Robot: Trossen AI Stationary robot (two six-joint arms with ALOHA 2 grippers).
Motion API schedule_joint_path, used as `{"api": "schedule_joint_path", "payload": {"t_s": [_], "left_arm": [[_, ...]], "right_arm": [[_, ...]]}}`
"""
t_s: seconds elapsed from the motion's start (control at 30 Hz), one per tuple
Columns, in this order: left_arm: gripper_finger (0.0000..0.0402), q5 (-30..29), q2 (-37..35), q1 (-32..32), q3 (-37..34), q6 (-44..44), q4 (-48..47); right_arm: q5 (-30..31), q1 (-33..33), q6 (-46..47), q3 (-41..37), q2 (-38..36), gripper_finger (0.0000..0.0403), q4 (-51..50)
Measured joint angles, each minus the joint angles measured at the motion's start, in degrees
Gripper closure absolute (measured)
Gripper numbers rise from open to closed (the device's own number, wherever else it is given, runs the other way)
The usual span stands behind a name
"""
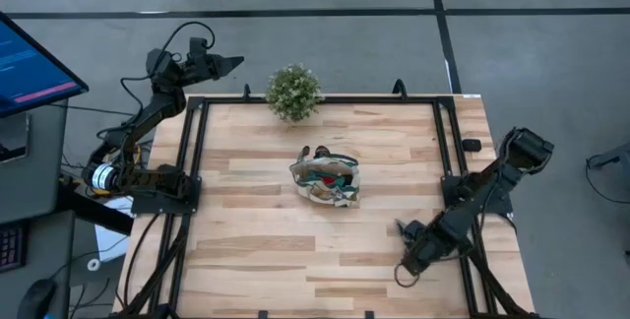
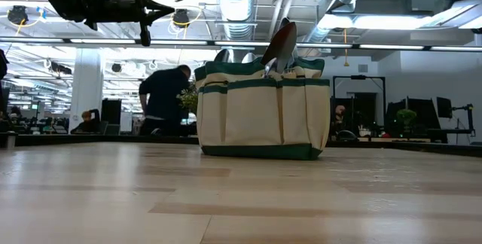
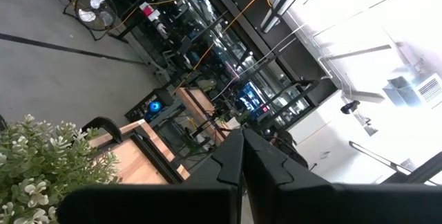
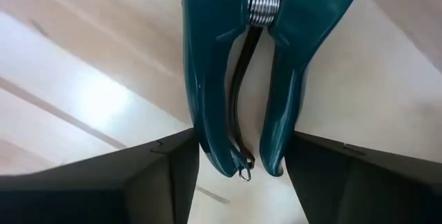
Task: Pick & Place Garden tools in Gardening bag
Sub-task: Put the green shear scissors into the white gardening bag
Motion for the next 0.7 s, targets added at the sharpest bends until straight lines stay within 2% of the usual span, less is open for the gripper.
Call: {"api": "schedule_joint_path", "payload": {"t_s": [0.13, 0.27, 0.37, 0.5, 0.57, 0.7], "left_arm": [[0.0394, 0.0, 0.0, 0.0, 0.0, 0.13, 0.0], [0.0394, 0.0, 0.0, 0.01, 0.0, 0.13, 0.0], [0.0394, 0.0, 0.0, -0.01, 0.0, 0.13, 0.0], [0.0394, 0.0, 0.0, 0.01, 0.0, 0.11, 0.0], [0.0394, 0.0, 0.0, 0.02, 0.0, 0.11, 0.02], [0.0394, 0.12, 0.0, 0.0, 0.0, 0.11, 0.0]], "right_arm": [[-0.2, -5.9, 1.86, 0.0, 0.0, 0.0232, 3.08], [-1.98, -12.4, 11.38, -0.02, 0.0, 0.0232, 8.9], [1.04, -16.3, 13.55, -0.03, 0.0, 0.0232, 16.62], [5.81, -21.06, 11.66, -0.01, 0.0, 0.0232, 23.85], [5.88, -22.97, 9.83, 0.02, 0.0, 0.0206, 24.51], [5.68, -24.58, 9.58, 0.02, 0.0, 0.012, 23.5]]}}
